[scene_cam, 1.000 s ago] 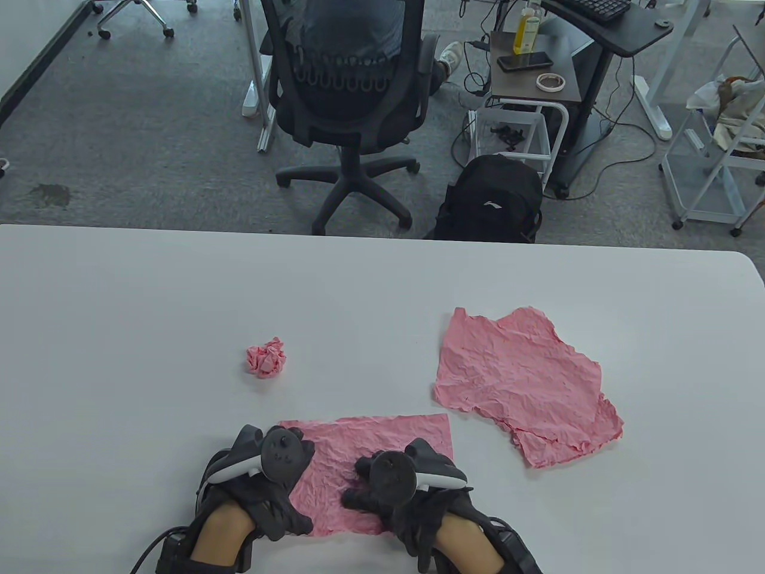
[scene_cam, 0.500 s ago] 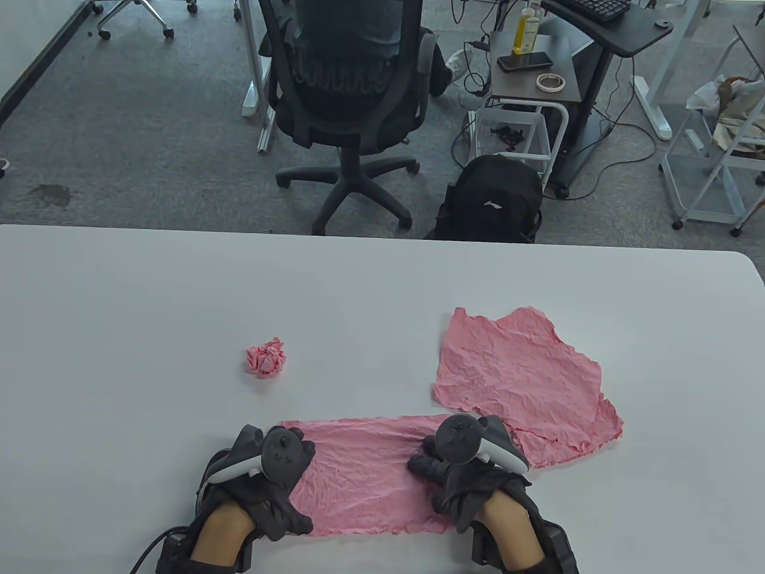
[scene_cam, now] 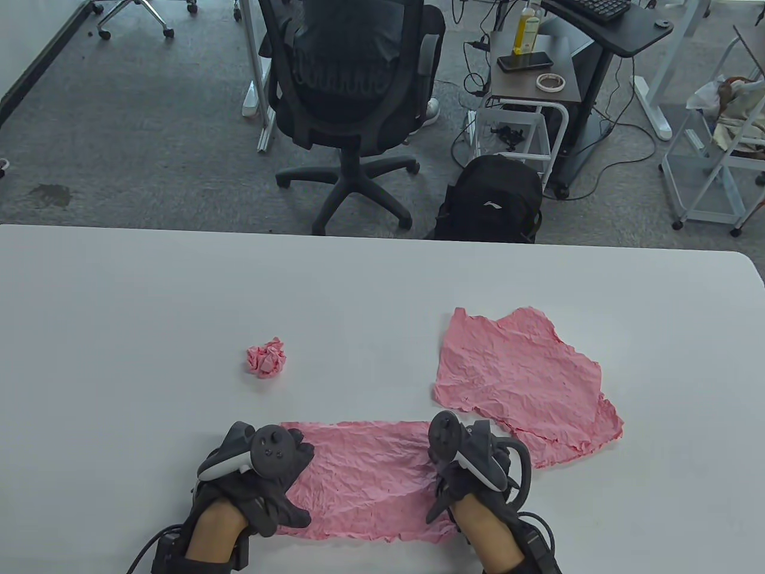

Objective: Flatten crumpled papers and stack

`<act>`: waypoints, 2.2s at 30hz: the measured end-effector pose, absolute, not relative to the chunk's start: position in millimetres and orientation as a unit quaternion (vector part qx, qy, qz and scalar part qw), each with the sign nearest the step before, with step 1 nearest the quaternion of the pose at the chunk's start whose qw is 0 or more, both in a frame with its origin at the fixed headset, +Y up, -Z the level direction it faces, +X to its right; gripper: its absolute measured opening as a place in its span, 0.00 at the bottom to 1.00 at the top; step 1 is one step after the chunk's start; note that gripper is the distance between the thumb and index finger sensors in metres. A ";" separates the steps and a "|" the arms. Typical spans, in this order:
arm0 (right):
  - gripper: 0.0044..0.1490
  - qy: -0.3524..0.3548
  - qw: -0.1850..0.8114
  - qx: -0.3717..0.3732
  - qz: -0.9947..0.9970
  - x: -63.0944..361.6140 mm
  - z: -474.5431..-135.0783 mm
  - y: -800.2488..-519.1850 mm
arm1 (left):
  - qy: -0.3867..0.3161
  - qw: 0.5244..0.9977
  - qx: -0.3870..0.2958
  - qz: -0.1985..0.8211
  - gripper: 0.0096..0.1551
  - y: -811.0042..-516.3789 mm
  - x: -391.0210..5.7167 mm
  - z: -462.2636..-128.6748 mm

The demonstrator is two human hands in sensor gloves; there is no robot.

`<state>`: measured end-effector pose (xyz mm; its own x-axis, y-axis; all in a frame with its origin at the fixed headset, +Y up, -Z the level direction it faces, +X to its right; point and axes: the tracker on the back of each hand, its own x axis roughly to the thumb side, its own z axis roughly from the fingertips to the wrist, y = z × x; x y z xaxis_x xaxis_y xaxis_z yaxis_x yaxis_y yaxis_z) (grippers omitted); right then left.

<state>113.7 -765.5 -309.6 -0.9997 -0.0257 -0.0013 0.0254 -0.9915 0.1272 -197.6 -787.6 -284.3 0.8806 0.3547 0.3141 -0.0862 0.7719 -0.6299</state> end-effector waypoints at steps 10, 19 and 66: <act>0.26 0.037 -0.275 -0.023 -0.961 135.3 -303.2 -756.7 | -0.211 0.918 -0.314 0.117 0.62 -788.7 -197.6 -283.7; 0.59 -0.138 -0.688 0.018 -0.712 157.4 -310.0 -782.6 | -0.209 0.918 -0.317 0.118 0.62 -789.0 -197.1 -283.4; 0.44 0.332 -0.337 0.122 -0.873 266.1 -285.1 -705.4 | 0.014 0.984 0.040 0.175 0.51 -724.5 -240.1 -319.3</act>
<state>266.1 -705.4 -285.1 -0.7433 0.6689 0.0118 -0.5075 -0.5523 -0.6614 -240.1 -724.5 -319.3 0.9382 0.3458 -0.0137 -0.3435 0.9354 0.0843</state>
